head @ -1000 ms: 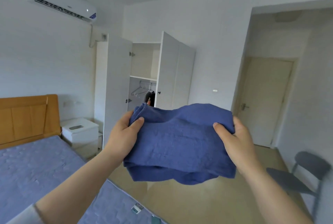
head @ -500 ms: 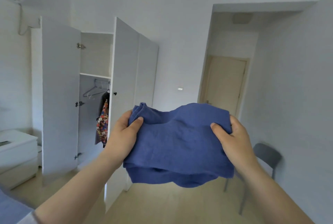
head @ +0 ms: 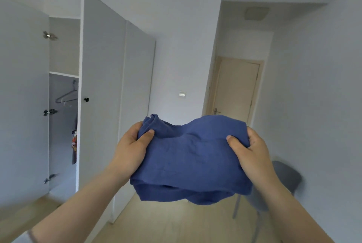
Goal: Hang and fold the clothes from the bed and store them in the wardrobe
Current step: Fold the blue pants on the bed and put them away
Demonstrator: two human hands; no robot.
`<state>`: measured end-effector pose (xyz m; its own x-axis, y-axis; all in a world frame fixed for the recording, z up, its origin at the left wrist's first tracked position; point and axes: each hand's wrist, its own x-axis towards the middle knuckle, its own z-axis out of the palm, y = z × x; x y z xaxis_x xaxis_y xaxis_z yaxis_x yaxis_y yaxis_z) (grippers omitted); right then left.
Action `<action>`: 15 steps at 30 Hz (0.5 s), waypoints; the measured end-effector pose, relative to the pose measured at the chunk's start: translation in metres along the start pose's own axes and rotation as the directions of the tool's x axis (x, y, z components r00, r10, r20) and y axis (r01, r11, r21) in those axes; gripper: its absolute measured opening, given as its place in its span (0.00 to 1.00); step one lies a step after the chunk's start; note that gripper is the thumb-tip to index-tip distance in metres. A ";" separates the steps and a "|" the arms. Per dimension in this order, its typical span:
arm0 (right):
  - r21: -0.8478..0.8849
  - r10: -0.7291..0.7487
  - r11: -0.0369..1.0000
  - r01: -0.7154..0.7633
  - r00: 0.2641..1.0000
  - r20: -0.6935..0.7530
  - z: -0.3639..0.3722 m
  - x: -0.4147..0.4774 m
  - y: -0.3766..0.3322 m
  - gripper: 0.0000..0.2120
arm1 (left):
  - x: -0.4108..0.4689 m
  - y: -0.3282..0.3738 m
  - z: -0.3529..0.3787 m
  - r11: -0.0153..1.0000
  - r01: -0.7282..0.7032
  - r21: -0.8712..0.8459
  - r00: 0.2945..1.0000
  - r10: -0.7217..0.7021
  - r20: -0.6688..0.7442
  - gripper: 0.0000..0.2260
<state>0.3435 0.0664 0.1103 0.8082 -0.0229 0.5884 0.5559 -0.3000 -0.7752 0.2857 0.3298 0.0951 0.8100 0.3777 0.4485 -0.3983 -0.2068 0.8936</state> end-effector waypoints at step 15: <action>0.120 -0.037 0.993 0.018 0.986 0.164 0.051 0.206 0.131 0.10 | 0.164 -0.079 0.097 0.995 0.028 0.096 0.987 -0.013 -0.157 0.10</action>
<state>0.5925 0.0711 0.1181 0.8077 0.1454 0.5713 0.5895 -0.1839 -0.7866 0.4919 0.3208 0.0961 0.7372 0.5177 0.4342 -0.3322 -0.2819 0.9001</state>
